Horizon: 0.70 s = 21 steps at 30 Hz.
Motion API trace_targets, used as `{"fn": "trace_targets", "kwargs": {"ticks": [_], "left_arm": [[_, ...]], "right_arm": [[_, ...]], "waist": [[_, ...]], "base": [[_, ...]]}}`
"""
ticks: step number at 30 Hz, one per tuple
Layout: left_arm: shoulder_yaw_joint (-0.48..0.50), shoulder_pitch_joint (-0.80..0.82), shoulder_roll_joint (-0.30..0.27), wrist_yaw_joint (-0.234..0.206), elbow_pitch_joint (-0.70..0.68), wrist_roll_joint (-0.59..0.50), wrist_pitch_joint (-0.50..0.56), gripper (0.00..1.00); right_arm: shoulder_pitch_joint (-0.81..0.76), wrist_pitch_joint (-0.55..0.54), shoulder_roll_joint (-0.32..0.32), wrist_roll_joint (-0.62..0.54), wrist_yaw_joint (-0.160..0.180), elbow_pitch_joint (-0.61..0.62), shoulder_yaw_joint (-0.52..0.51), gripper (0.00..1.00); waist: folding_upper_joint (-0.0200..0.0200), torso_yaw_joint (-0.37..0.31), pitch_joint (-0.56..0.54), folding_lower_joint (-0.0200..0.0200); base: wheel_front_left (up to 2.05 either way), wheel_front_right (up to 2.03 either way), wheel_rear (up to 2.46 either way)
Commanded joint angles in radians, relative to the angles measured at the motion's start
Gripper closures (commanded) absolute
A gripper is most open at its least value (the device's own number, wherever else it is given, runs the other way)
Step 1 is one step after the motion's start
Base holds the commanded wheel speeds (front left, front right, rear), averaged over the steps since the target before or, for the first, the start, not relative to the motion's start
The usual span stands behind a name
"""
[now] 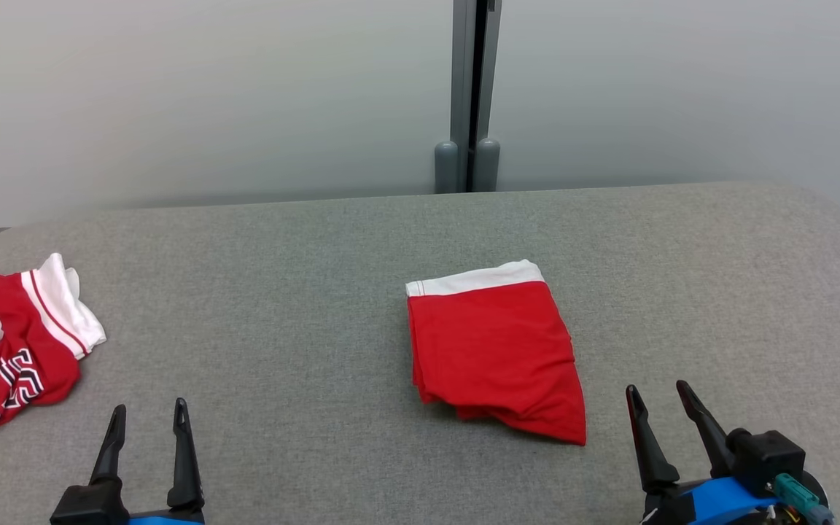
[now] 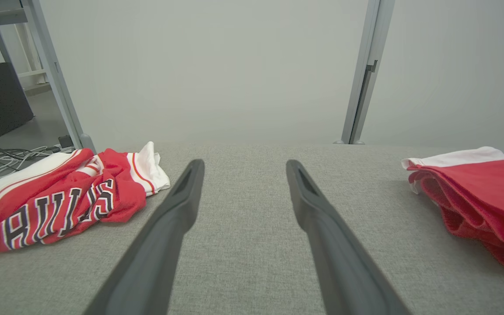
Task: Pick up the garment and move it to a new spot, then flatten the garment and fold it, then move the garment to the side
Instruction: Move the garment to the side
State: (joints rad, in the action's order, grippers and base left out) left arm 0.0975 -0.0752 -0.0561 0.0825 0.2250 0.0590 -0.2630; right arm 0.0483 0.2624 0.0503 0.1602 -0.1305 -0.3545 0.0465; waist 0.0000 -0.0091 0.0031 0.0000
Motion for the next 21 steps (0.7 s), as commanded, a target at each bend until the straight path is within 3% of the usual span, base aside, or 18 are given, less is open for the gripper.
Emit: {"fn": "trace_targets", "kwargs": {"ticks": [1,10,21], "left_arm": [[0.002,0.003,0.001,-0.003,-0.003,0.004,-0.002,0.00],[-0.011,0.054,0.002,0.005,-0.001,0.009,-0.002,0.00],[-0.035,0.127,0.003,0.017,0.007,0.017,-0.002,0.00]], "right_arm": [[0.013,0.003,0.001,0.001,-0.001,-0.007,-0.001,0.00],[0.236,-0.014,0.012,-0.022,-0.001,-0.084,0.009,0.00],[0.499,-0.106,0.042,-0.010,0.000,-0.380,0.085,0.00]], "waist": [[0.0000,0.002,0.001,0.0000],[0.0000,0.026,0.054,0.0000],[0.0000,0.072,0.150,0.0000]], "base": [[0.00,0.00,0.00],[0.00,0.00,0.00],[0.00,0.00,0.00]]}}
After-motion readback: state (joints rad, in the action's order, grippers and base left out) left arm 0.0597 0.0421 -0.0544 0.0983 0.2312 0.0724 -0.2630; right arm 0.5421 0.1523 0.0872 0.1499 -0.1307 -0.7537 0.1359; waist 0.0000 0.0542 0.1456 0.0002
